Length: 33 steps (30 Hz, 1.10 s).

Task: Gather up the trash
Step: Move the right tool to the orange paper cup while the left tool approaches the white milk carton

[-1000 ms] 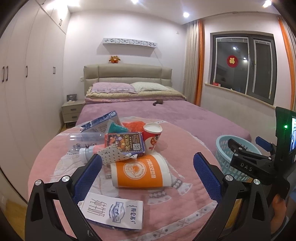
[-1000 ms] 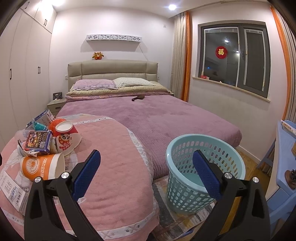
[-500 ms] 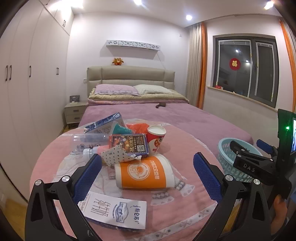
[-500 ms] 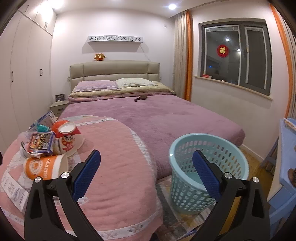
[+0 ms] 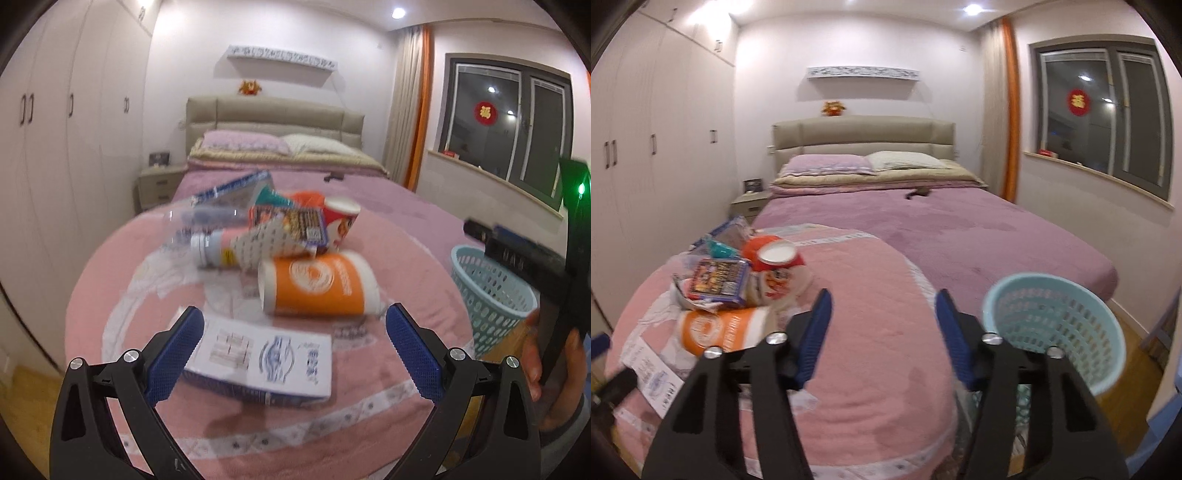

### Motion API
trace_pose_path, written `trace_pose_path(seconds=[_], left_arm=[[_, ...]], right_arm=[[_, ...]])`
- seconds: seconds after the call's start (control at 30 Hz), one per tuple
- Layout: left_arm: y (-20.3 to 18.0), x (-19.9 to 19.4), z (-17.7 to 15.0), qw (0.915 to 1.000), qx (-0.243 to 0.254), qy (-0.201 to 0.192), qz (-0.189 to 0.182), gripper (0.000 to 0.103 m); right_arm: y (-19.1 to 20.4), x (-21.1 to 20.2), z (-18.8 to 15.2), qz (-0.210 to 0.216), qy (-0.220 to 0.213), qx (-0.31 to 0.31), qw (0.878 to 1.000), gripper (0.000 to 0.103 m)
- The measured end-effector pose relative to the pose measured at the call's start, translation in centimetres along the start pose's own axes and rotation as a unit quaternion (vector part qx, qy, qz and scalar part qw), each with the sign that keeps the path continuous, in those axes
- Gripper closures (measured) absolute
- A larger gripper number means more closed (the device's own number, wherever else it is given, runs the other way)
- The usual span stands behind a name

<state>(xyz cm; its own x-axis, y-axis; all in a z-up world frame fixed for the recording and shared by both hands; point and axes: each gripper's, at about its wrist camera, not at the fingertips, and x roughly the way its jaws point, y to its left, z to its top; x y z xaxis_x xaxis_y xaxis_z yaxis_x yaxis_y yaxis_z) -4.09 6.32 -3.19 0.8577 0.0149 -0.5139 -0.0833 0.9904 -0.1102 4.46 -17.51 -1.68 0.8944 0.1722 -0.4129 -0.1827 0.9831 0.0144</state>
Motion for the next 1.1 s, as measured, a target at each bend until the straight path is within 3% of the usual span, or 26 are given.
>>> trace_pose_path(seconds=[0.1, 0.33, 0.6, 0.9, 0.97, 1.1], left_arm=[[-0.2, 0.5, -0.9, 0.9997, 0.014, 0.020, 0.002, 0.007], [0.4, 1.1, -2.6, 0.9979, 0.037, 0.045, 0.029, 0.007], [0.4, 1.8, -3.5, 0.9952, 0.060, 0.076, 0.018, 0.007], [-0.5, 2.6, -4.1, 0.9910, 0.091, 0.080, 0.057, 0.008], [-0.1, 2.5, -3.9, 0.9909, 0.087, 0.078, 0.066, 0.009], [0.6, 2.3, -3.6, 0.9915, 0.078, 0.078, 0.069, 0.012]], right_arm=[[1.2, 0.4, 0.3, 0.023, 0.003, -0.008, 1.000, 0.055], [4.1, 2.9, -1.7, 0.090, 0.068, -0.034, 0.993, 0.055], [7.5, 5.0, -4.1, 0.175, 0.143, -0.049, 0.973, 0.055], [9.0, 7.3, -4.0, 0.231, 0.184, -0.044, 0.954, 0.056], [9.3, 6.8, -3.9, 0.235, 0.180, -0.054, 0.954, 0.070], [9.5, 6.0, -4.1, 0.248, 0.177, -0.061, 0.950, 0.086]])
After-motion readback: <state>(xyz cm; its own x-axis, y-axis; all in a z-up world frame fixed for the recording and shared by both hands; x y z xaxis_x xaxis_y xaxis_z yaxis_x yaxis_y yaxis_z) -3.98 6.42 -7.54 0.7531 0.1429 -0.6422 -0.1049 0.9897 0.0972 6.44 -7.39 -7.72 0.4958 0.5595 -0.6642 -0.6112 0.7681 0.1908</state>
